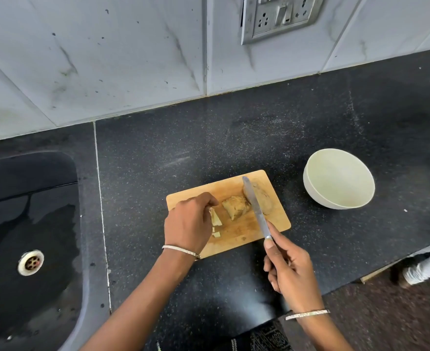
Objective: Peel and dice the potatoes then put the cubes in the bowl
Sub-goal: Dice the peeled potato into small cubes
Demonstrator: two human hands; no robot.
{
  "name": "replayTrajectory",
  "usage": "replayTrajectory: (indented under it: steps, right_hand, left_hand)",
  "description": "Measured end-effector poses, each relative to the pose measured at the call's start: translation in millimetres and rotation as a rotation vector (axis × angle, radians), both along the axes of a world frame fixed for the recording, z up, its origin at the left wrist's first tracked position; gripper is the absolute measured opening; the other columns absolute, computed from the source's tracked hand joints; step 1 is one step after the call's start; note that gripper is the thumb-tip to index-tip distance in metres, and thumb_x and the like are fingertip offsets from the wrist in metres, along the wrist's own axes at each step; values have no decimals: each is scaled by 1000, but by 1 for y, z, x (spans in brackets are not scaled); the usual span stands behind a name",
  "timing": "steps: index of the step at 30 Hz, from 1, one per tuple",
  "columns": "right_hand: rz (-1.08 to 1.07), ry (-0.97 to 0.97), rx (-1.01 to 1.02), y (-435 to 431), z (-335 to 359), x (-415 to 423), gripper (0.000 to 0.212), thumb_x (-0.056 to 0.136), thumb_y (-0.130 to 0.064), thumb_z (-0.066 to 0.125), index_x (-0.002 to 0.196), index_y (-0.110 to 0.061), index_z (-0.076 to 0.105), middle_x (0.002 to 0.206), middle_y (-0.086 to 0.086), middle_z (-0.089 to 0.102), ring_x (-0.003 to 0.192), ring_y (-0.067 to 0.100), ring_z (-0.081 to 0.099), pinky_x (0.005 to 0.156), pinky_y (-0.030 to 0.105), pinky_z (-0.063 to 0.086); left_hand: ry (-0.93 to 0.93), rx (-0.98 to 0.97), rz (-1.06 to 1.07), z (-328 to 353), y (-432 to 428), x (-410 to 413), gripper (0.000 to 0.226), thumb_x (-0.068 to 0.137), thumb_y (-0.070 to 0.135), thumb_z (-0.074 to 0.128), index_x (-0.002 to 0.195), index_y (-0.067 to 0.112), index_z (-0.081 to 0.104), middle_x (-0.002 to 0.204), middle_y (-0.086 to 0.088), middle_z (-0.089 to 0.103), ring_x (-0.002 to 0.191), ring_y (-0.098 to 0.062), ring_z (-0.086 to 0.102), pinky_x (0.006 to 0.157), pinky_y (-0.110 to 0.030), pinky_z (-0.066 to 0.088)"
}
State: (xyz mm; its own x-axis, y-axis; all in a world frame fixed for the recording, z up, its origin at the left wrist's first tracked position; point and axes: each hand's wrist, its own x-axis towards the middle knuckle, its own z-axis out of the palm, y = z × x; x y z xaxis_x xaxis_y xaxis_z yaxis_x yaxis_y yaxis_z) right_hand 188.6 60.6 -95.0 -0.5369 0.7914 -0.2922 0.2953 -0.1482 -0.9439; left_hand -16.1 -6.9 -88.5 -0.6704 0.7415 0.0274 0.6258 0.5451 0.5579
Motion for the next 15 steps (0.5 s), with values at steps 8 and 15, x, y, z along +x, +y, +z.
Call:
replayTrajectory:
  steps: [8, 15]
  right_hand:
    - [-3, -31, 58, -6, -6, 1, 36, 97, -35, 55, 131, -48, 57, 59, 3, 51, 47, 22, 38, 43, 31, 35]
    - [51, -106, 231, -8, -9, 7, 37, 98, -38, 52, 131, -52, 54, 58, 2, 55, 47, 9, 45, 50, 30, 39]
  left_hand:
    - [-65, 35, -106, -9, 22, 14, 43, 79, 33, 74, 119, 25, 60, 106, 5, 67, 98, -18, 60, 79, -31, 48]
    - [-112, -1, -77, -17, 38, 16, 39, 75, 31, 81, 104, 22, 56, 94, 3, 64, 81, -17, 63, 70, -33, 51]
